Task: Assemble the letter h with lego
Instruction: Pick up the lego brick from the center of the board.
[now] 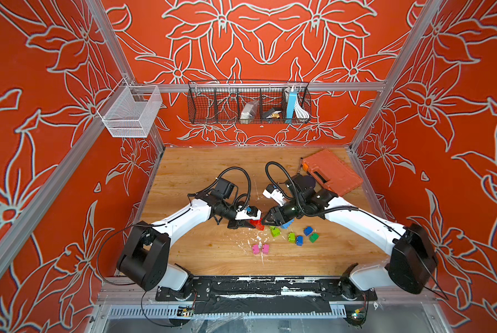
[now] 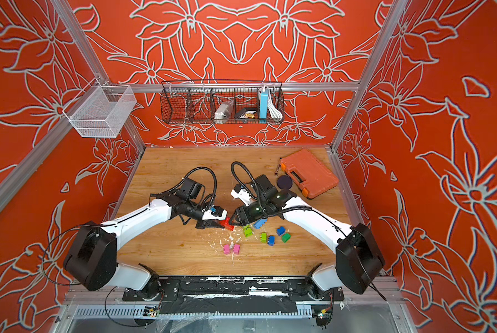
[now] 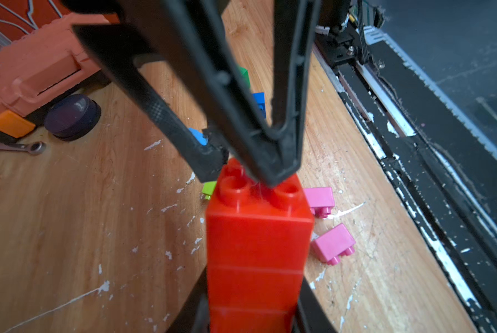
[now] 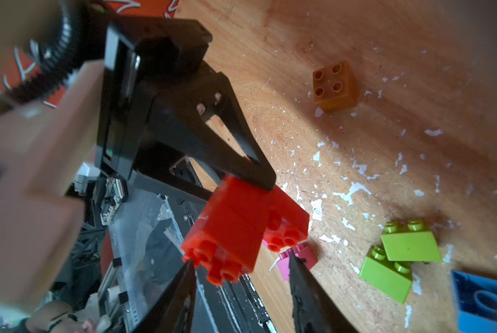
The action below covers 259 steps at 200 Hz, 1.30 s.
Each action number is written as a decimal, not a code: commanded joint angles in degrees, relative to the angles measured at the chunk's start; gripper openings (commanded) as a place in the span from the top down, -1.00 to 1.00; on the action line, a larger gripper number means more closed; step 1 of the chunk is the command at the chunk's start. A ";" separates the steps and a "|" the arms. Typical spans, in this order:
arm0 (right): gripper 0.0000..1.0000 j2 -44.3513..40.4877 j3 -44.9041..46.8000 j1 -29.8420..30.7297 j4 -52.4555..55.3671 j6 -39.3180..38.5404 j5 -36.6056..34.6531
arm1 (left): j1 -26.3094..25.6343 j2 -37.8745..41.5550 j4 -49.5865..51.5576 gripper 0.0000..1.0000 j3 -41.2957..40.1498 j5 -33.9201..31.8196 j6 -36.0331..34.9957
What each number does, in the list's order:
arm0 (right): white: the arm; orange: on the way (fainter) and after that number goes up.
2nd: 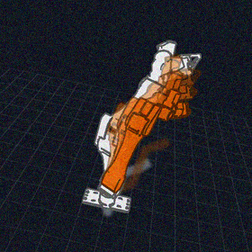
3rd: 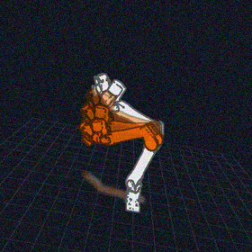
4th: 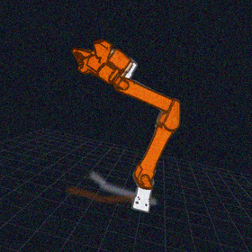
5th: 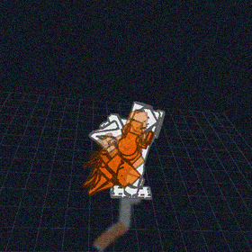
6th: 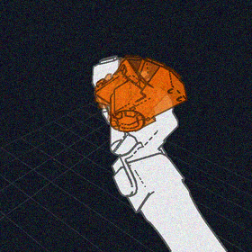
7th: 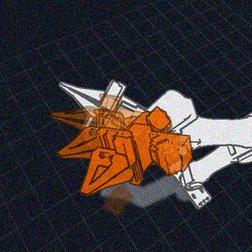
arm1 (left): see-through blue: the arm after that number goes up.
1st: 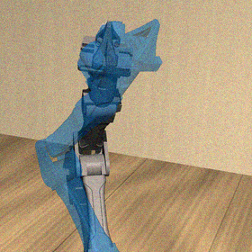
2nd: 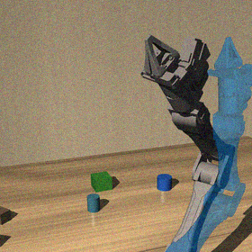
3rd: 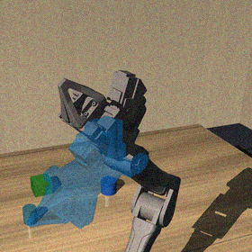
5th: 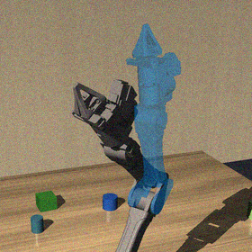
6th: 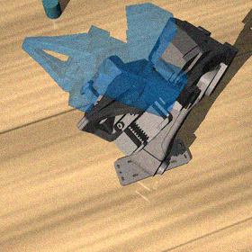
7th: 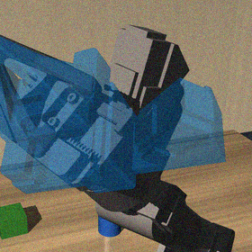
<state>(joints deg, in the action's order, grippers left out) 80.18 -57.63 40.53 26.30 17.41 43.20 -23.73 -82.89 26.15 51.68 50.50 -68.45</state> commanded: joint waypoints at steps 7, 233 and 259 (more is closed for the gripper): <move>-0.10 -5.22 6.10 0.89 -13.12 -11.66 -1.88 | 1.91 -1.10 0.48 0.65 0.03 7.71 5.22; 0.35 -1.92 6.03 5.62 -22.73 -24.26 -6.96 | 4.27 -0.67 -2.10 0.44 -0.16 12.91 13.40; 0.45 -0.99 5.25 5.57 -22.62 -22.49 -8.17 | 6.71 0.18 -2.23 -0.20 0.09 12.85 15.92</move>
<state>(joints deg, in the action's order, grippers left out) 77.80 -50.33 45.93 3.60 -7.46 35.42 -19.16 -85.21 25.47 51.53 60.75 -55.79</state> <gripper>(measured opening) 0.356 0.483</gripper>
